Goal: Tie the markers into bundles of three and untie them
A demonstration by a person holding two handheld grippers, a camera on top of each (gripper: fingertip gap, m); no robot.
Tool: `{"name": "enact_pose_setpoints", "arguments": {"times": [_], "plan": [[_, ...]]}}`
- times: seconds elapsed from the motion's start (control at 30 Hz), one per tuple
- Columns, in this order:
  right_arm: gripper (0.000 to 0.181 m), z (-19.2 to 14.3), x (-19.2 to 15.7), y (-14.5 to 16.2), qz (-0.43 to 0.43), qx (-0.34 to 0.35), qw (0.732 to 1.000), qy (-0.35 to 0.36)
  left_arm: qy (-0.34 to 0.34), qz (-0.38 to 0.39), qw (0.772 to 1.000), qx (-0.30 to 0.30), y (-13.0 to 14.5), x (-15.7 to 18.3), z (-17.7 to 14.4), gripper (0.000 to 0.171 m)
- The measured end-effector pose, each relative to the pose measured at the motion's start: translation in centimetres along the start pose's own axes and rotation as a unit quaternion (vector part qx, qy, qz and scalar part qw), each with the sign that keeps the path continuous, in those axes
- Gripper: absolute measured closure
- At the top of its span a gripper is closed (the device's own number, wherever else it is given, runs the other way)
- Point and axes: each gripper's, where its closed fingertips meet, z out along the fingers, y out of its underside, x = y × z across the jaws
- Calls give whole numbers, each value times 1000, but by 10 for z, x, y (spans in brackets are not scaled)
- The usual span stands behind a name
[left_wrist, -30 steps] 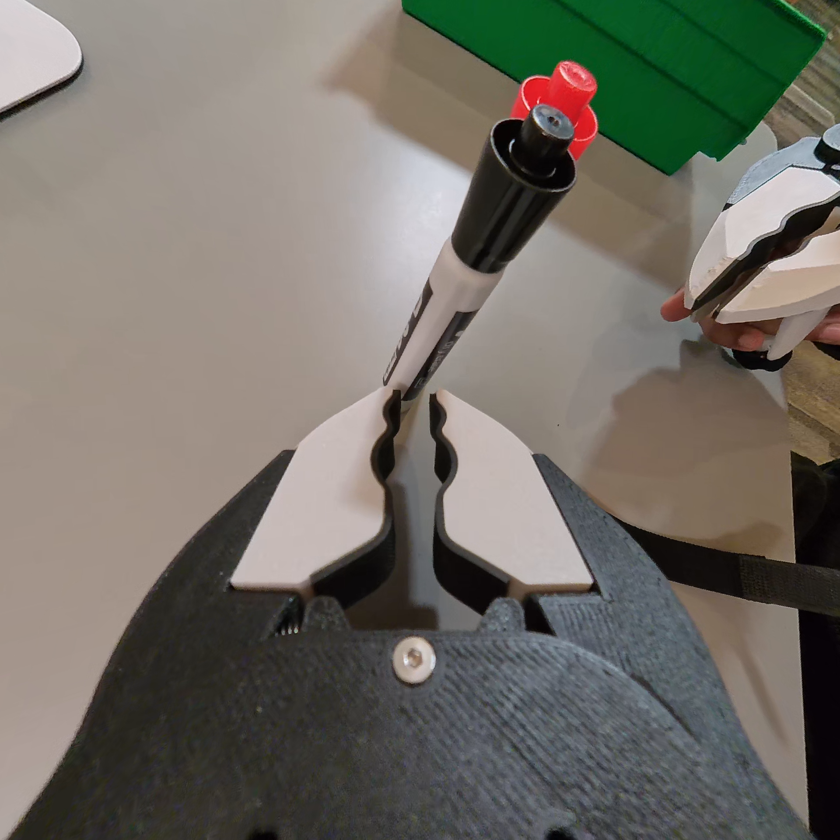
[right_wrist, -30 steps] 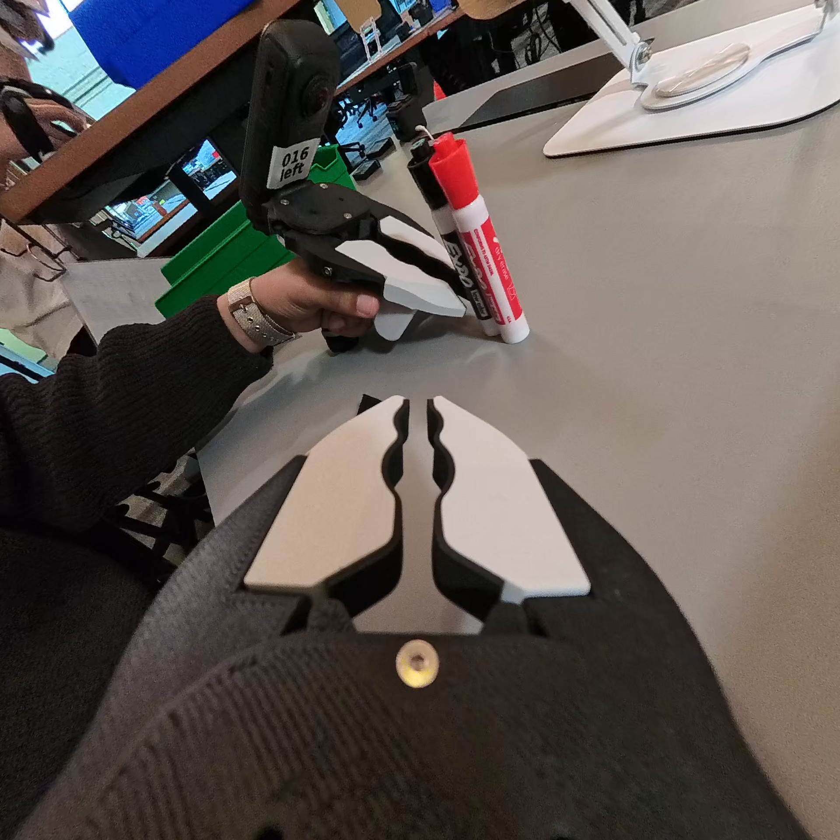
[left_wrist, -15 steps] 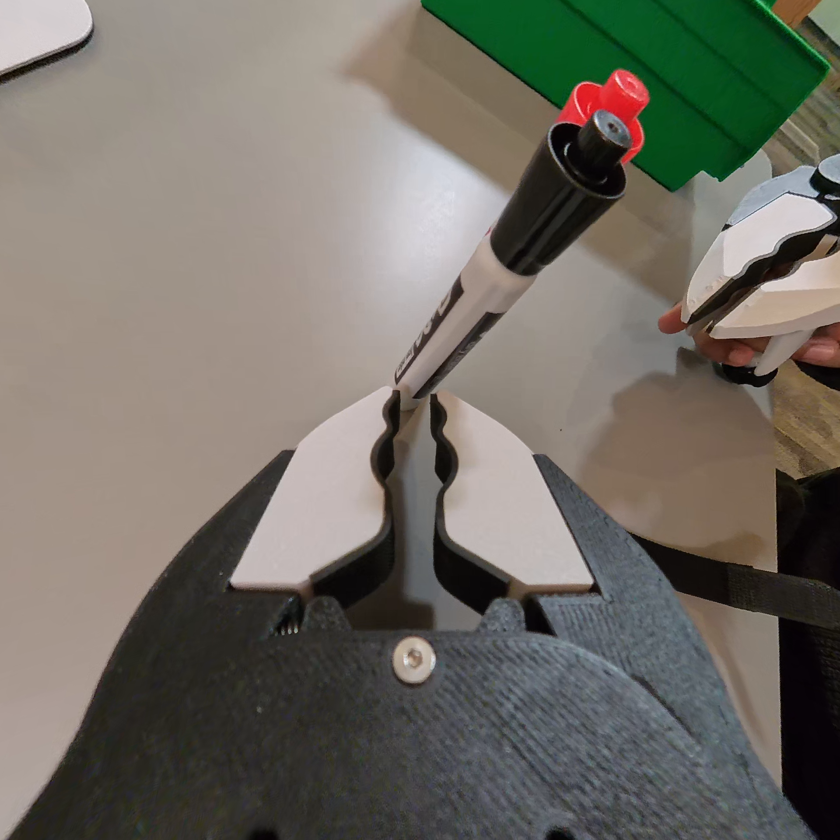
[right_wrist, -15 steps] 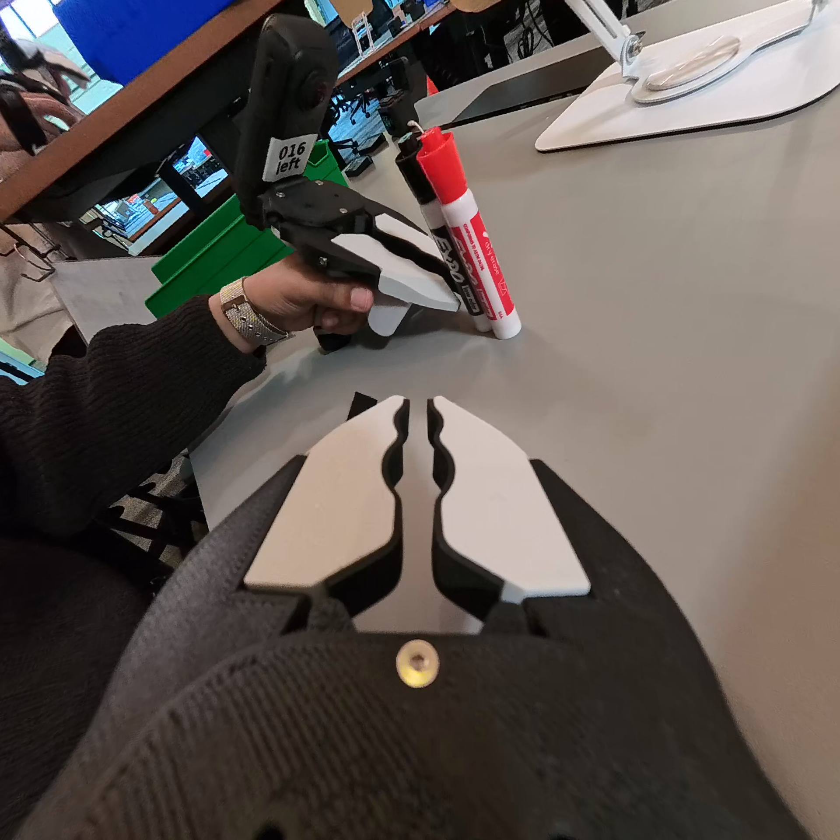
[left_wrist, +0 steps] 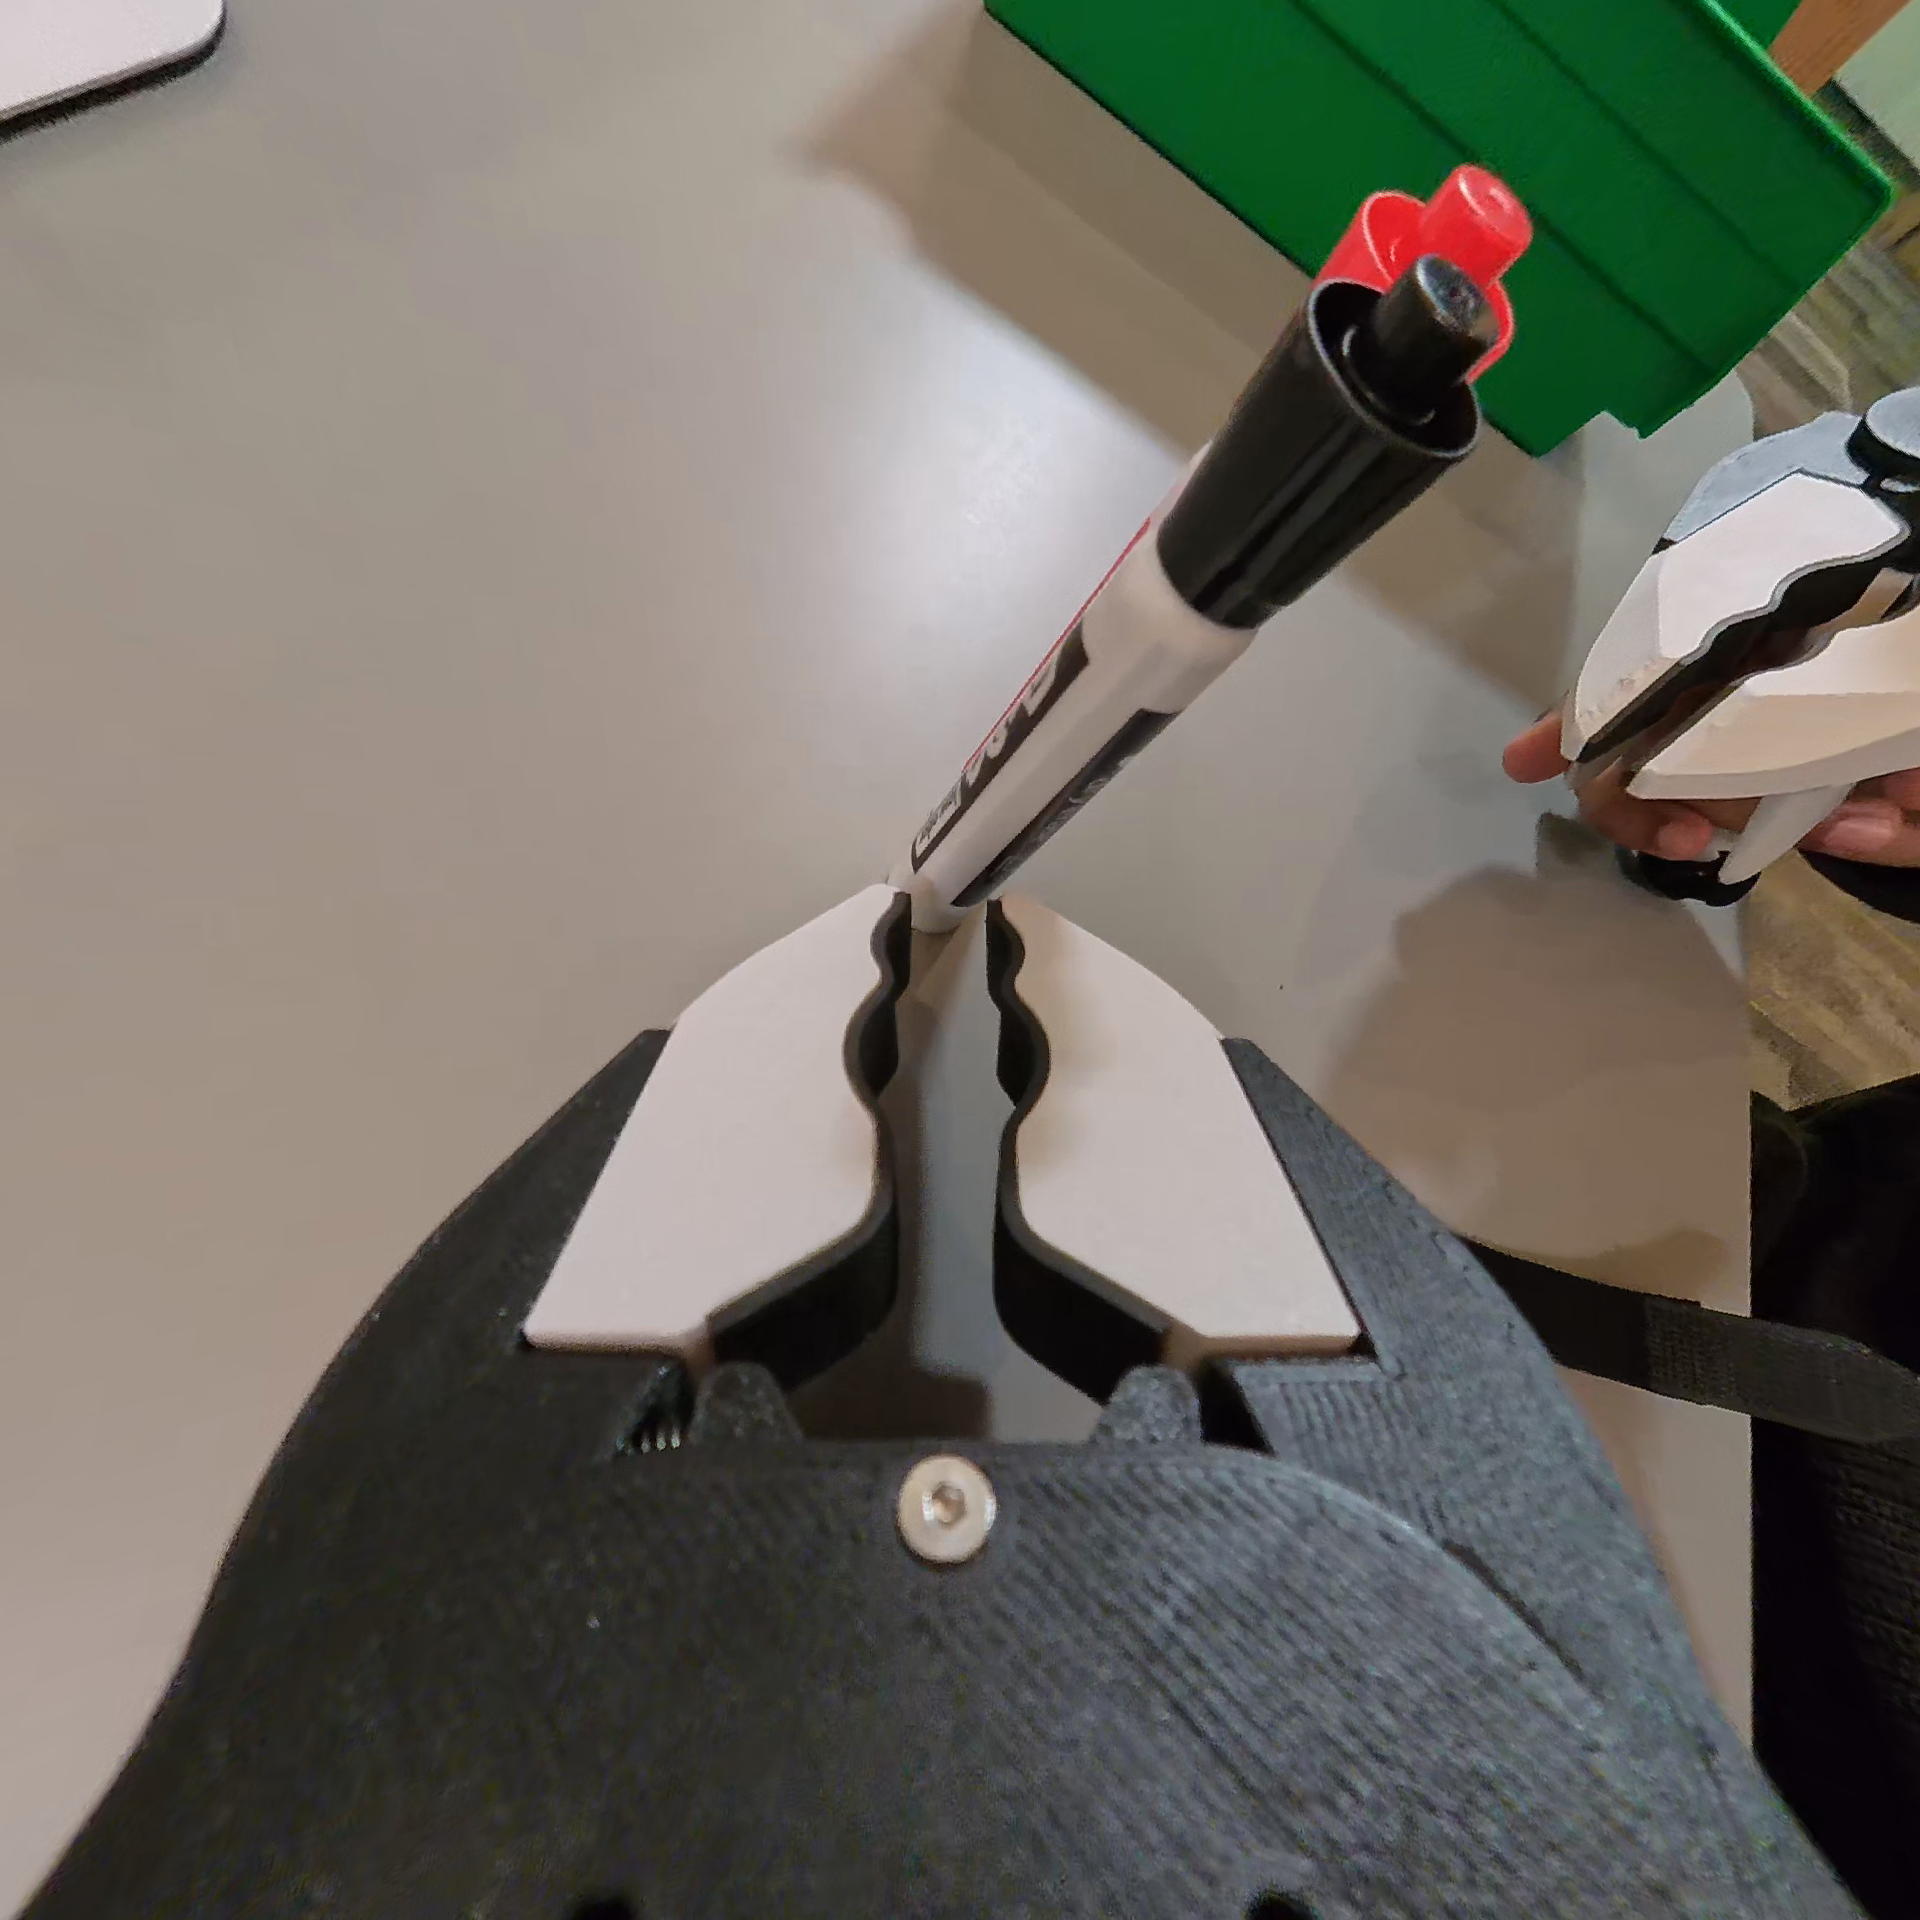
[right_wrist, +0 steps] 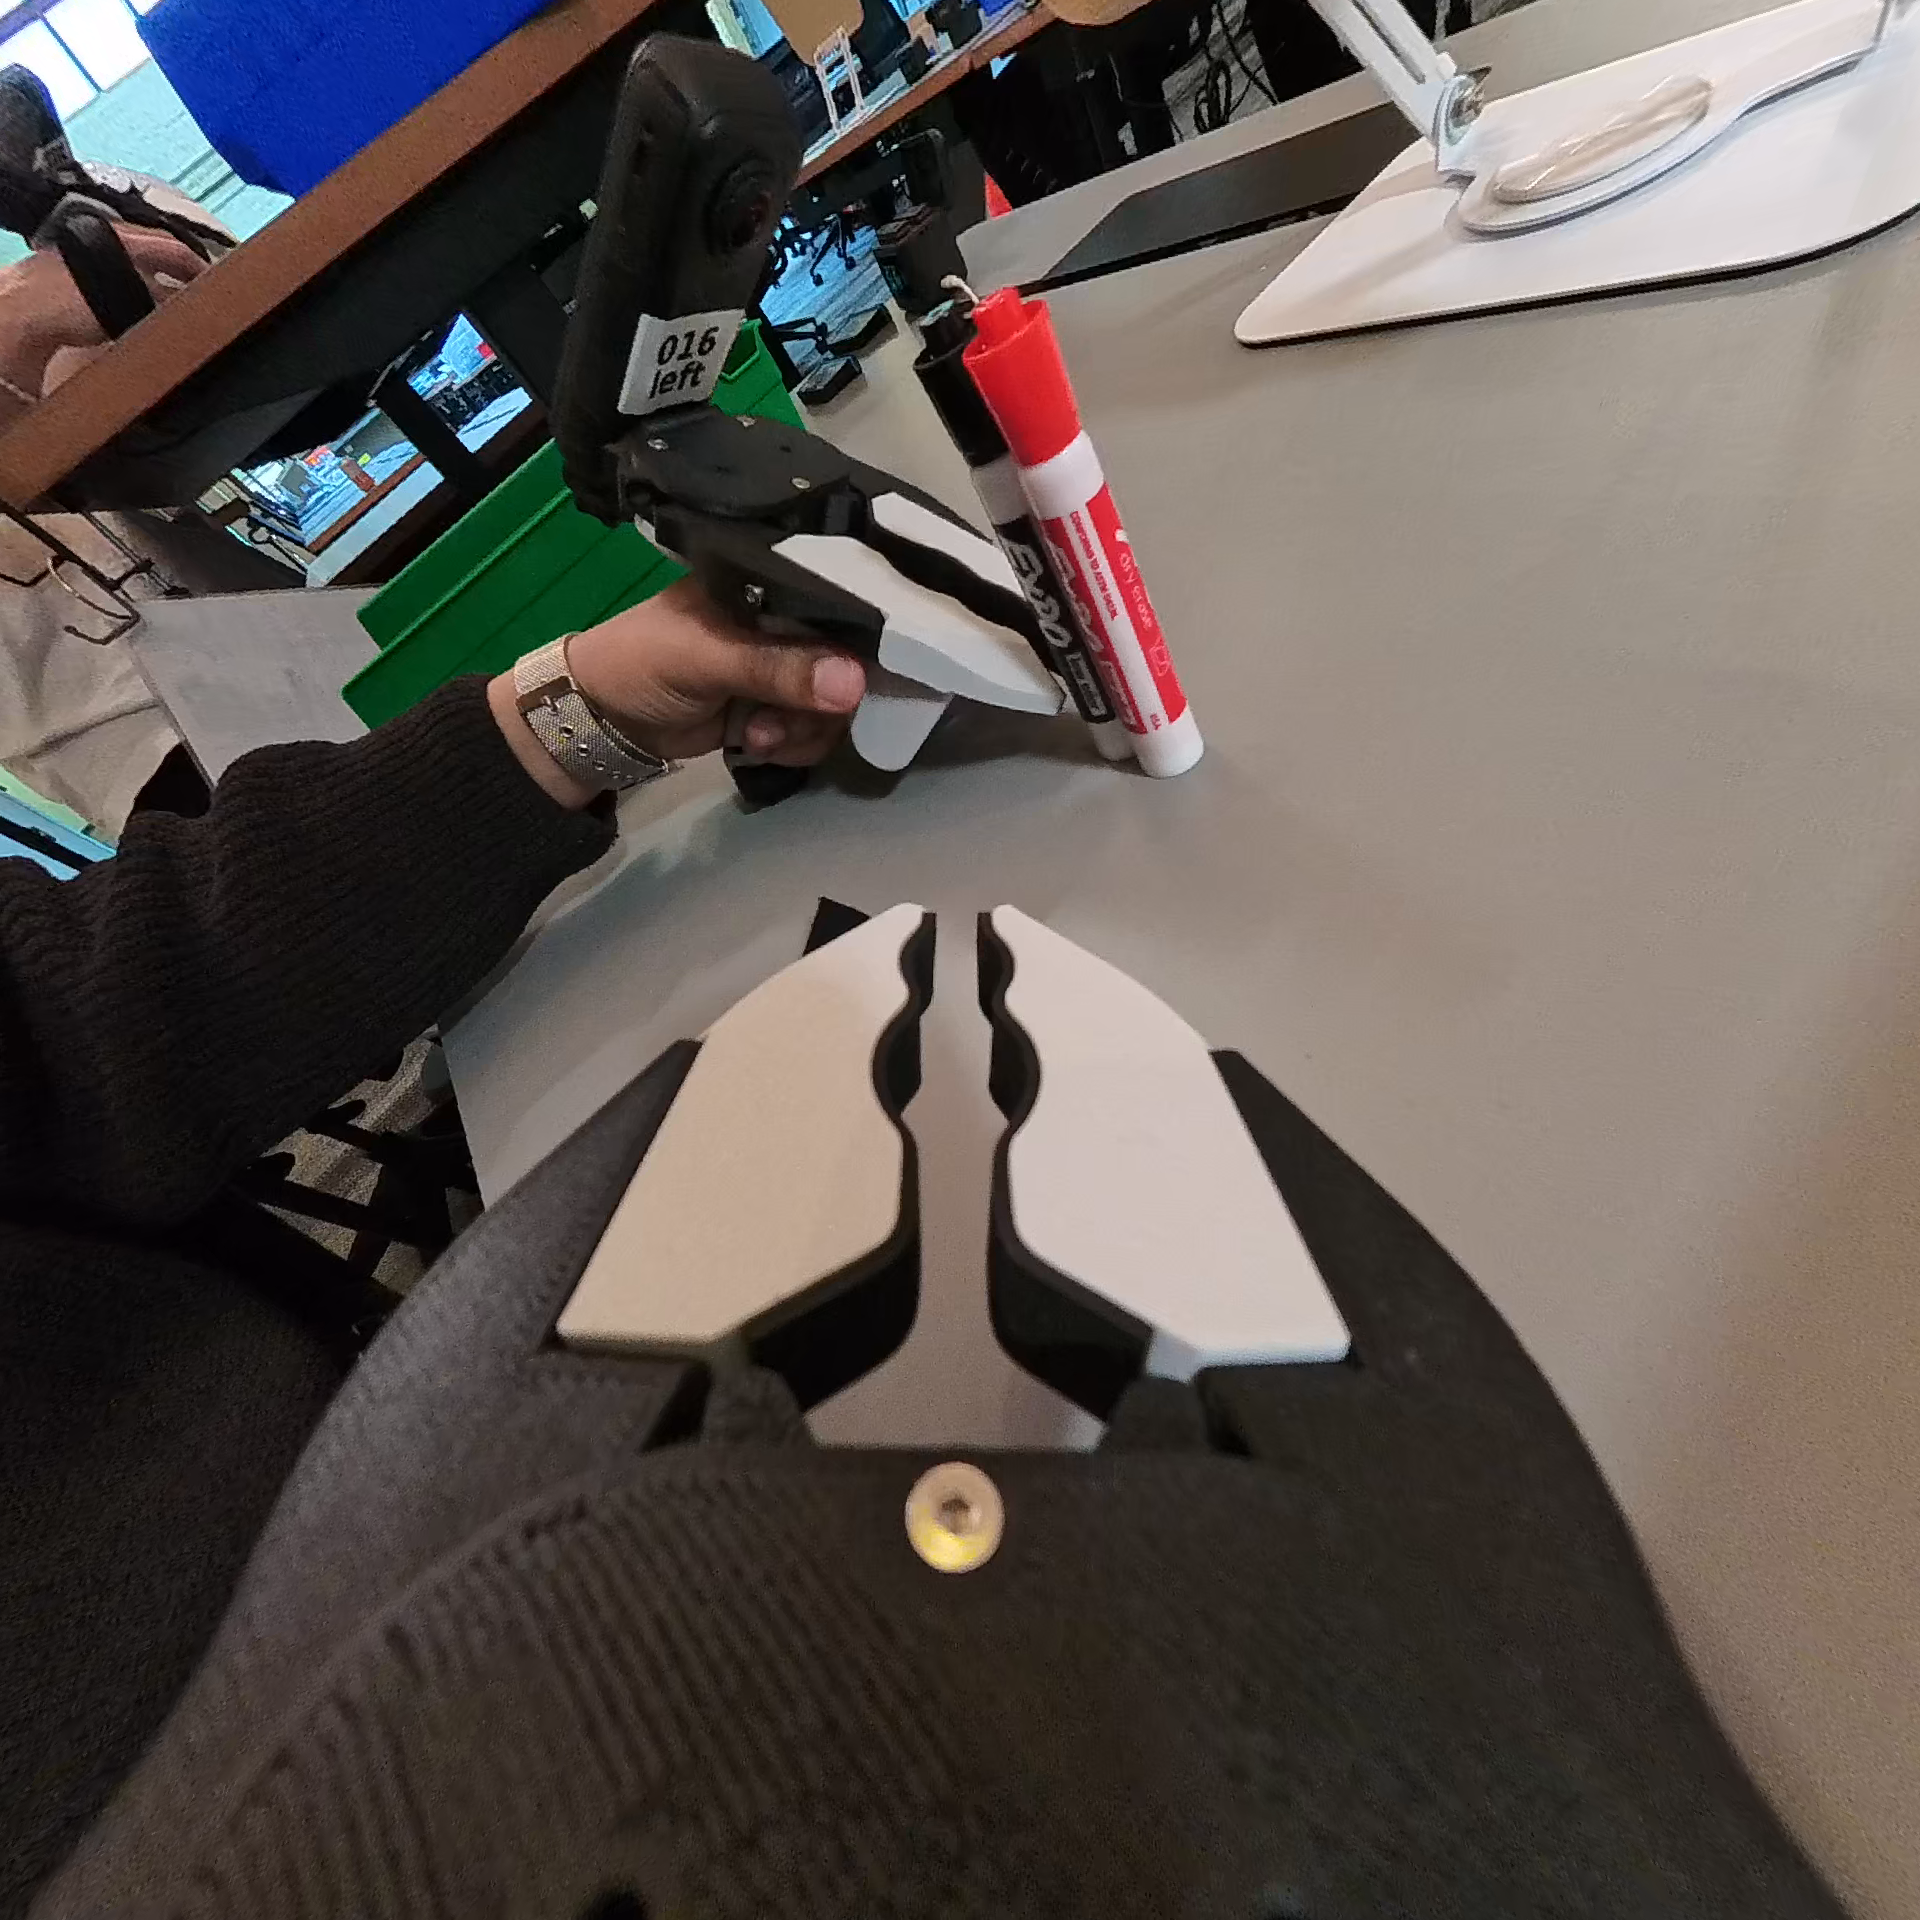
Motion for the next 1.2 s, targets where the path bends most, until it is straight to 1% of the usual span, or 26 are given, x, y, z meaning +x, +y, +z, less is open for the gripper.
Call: {"name": "enact_pose_setpoints", "arguments": {"times": [0.13,0.23,0.33,0.43,0.6,0.67,0.77,0.87,0.93,1.07,1.2], "plan": [[173,2,-3,0,-1,-1,1000,-7,5,-13,1000,15,-1,1,-3,155],[173,3,-10,-1,4,2,1000,-18,26,-53,998,32,-2,5,-5,156],[173,2,-19,1,0,1,1000,-23,39,-80,994,62,0,10,-15,156],[173,0,-30,6,6,7,1000,-30,41,-96,989,105,4,17,-33,156],[172,-11,-63,20,45,25,997,-58,52,-126,970,201,9,34,-71,157],[172,-16,-74,24,37,29,997,-54,52,-132,963,231,9,41,-84,157],[173,-18,-85,35,-8,16,999,-30,43,-127,958,253,12,53,-97,158],[174,-14,-95,42,-59,3,998,-11,35,-116,961,249,23,66,-105,157],[175,-10,-106,42,-81,8,997,-15,26,-109,963,244,34,74,-112,157],[176,5,-134,40,-89,24,994,-55,-2,-106,964,245,61,85,-132,158],[176,23,-167,46,-91,23,990,-108,-23,-129,957,258,92,89,-154,158]]}}
